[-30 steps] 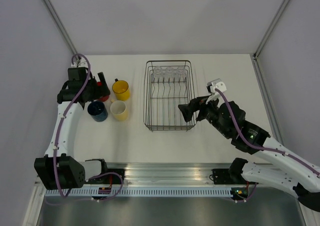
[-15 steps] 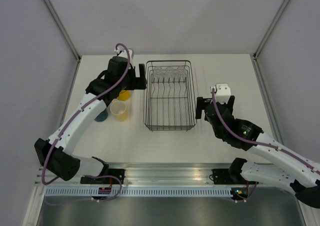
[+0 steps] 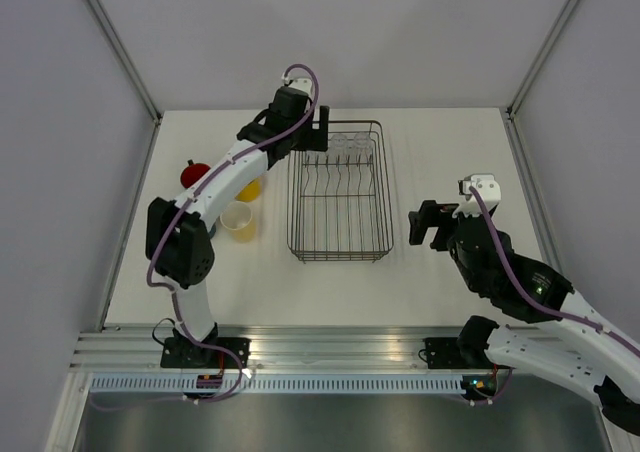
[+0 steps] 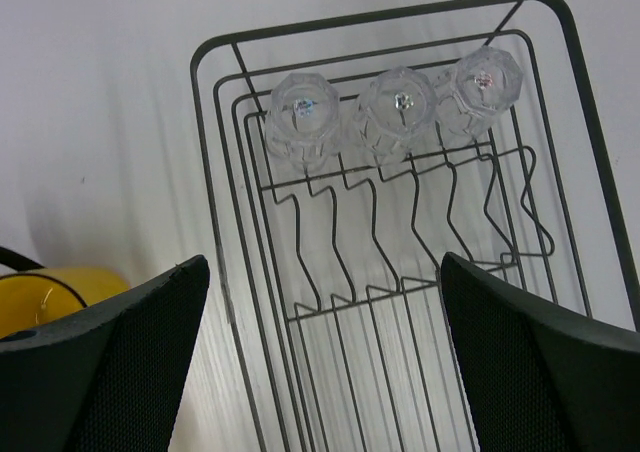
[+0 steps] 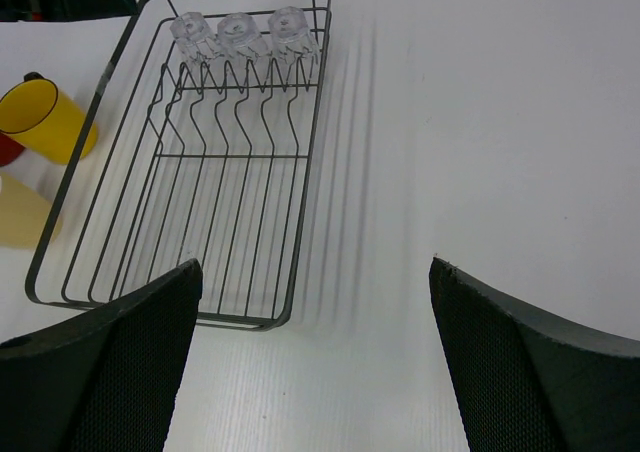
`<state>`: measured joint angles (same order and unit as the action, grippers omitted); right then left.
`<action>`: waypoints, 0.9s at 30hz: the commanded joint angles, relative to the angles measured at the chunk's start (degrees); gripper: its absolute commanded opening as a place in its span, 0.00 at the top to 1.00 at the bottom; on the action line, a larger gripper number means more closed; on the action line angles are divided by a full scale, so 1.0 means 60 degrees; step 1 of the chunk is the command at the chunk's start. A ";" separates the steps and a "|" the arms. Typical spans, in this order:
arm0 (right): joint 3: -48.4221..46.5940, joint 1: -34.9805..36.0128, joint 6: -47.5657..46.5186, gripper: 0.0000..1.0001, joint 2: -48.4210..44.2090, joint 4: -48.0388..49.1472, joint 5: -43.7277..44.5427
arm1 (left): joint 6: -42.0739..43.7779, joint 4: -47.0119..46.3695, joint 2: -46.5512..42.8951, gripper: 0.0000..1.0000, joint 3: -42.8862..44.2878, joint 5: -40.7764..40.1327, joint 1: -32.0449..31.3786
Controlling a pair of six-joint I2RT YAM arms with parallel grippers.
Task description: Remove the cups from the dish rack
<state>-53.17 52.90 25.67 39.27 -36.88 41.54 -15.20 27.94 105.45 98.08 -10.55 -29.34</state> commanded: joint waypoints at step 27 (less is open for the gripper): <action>0.0204 -0.0028 -0.0587 0.02 0.0706 0.0669 -0.0932 | 0.1171 -0.0922 0.4646 0.20 0.3750 -0.0777 0.0364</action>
<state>-51.99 52.86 23.22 43.13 -34.30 36.14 -10.17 24.08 132.09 117.71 -14.96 -27.66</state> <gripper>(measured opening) 0.979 0.802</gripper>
